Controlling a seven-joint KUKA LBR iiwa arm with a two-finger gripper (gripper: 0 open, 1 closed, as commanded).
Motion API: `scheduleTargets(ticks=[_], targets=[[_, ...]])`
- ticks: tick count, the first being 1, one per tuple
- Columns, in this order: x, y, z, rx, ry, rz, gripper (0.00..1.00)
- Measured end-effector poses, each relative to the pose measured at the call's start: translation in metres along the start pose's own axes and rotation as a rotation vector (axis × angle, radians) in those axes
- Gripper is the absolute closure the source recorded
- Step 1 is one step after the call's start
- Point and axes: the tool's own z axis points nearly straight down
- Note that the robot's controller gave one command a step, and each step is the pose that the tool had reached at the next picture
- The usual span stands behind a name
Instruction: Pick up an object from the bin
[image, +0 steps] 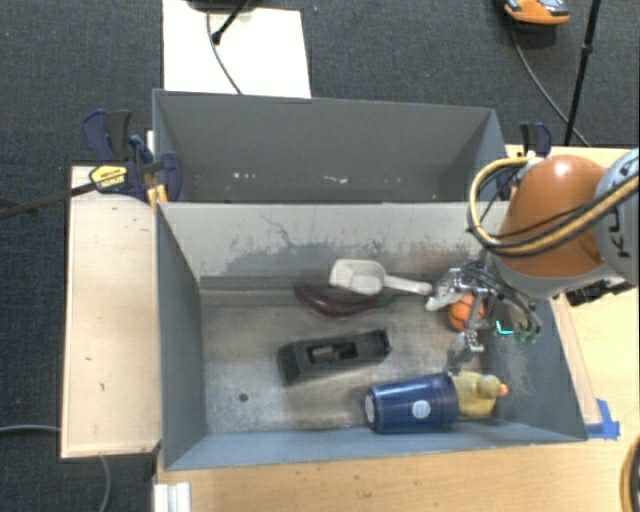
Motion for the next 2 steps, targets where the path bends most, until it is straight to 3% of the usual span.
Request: scheduleTargets(ticks=[1,2], targets=[[-0.002,0.000,-0.004,0.001,-0.007,-0.002,0.00],[0.001,0.017,-0.016,0.003,-0.004,-0.137,0.00]])
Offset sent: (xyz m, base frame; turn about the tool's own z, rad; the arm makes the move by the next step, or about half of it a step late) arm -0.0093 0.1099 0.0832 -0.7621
